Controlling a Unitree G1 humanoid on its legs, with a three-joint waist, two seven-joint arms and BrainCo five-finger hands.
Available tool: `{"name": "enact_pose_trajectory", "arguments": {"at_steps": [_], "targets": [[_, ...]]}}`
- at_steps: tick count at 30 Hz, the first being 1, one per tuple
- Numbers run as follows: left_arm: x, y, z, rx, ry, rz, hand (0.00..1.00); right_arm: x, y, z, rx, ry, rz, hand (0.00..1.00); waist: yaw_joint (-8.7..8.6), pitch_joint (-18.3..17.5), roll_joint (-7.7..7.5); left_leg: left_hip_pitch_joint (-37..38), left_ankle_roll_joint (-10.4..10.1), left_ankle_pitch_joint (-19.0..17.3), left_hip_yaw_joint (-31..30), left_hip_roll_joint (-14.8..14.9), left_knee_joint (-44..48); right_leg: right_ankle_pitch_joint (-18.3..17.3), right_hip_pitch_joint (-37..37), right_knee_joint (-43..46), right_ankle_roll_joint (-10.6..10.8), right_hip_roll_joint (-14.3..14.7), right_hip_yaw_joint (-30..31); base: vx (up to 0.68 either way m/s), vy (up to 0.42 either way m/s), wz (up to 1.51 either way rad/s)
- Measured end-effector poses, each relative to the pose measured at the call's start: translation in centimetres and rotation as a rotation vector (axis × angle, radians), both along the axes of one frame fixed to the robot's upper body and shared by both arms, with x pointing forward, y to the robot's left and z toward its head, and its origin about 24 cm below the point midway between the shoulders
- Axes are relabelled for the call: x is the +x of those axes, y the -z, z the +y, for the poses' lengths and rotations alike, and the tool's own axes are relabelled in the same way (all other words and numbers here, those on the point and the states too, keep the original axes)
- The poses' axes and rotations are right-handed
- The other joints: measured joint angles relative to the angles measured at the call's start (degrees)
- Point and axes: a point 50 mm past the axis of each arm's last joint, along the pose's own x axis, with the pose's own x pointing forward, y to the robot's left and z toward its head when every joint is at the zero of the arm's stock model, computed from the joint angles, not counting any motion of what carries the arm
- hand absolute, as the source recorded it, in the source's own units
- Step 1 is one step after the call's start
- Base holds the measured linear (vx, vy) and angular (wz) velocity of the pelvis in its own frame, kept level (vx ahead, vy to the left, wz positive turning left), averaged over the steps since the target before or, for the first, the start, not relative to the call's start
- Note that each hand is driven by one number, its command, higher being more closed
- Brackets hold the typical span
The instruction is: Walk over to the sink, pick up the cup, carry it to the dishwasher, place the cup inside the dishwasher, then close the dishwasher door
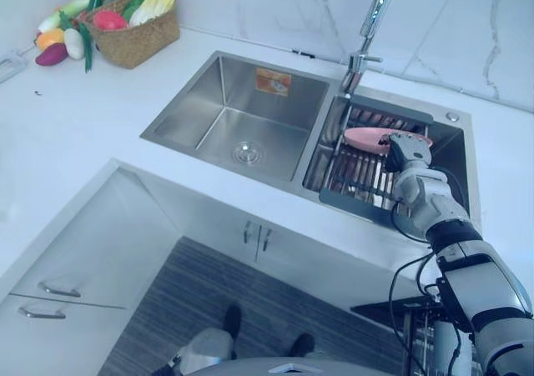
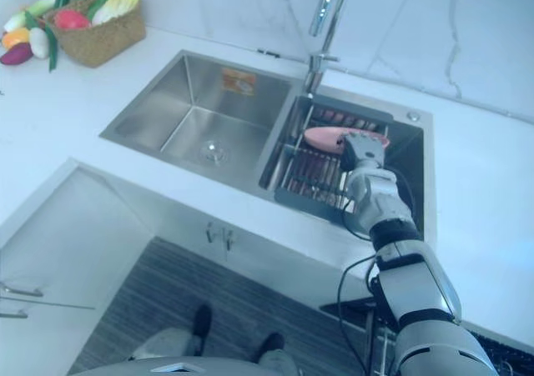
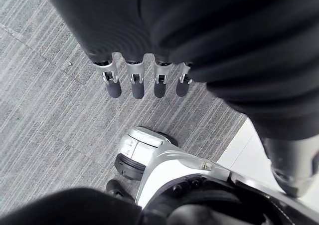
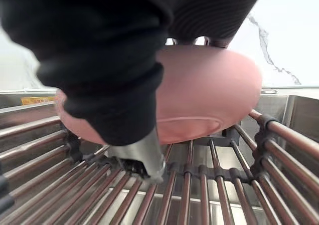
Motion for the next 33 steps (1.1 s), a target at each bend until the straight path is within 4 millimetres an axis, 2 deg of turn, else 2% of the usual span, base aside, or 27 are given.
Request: {"name": "enact_pose_trajectory", "arguments": {"at_steps": [5,12,28,33], "targets": [[0.1,0.0,0.0,0.0,0.001,-0.004,0.0,0.7,-1.6,0.3,0.0,-0.001,-0.04,1.0,0.0,0.64,0.01,-0.12,0.31,0.33,-0.19,0.05,0.01,-0.08,-0.43,1.04,0.08,-0.12,0.02,0.02,-0.003,0.01],[0.6,-0.1,-0.1,-0.001,0.009,-0.02,0.0,0.7,-1.7,0.3,-0.011,-0.002,-0.043,1.0,0.53,1.75,0.22,-0.09,-0.15,0.16,-0.34,0.07,-0.01,-0.95,-0.51,1.8,-0.17,-0.5,-0.03,-0.03,0.003,0.01],[0.7,-0.1,0.1,0.005,0.017,-0.028,0.0,0.8,-2.2,0.6,-0.028,-0.039,-0.086,1.0,0.43,2.1,-0.02,0.01,-0.32,-0.07,-0.05,0.22,0.0,-0.88,-0.6,1.92,0.29,-0.56,0.18,0.01,-0.003,-0.01],[0.7,-0.2,0.2,0.005,0.019,-0.023,0.0,0.9,-3.1,1.4,-0.035,-0.081,-0.122,1.0,0.26,2.1,-0.04,0.77,-0.33,-0.36,1.28,0.44,0.0,-0.82,-0.49,1.92,0.33,-0.5,1.38,-0.01,0.0,-0.13]]}}
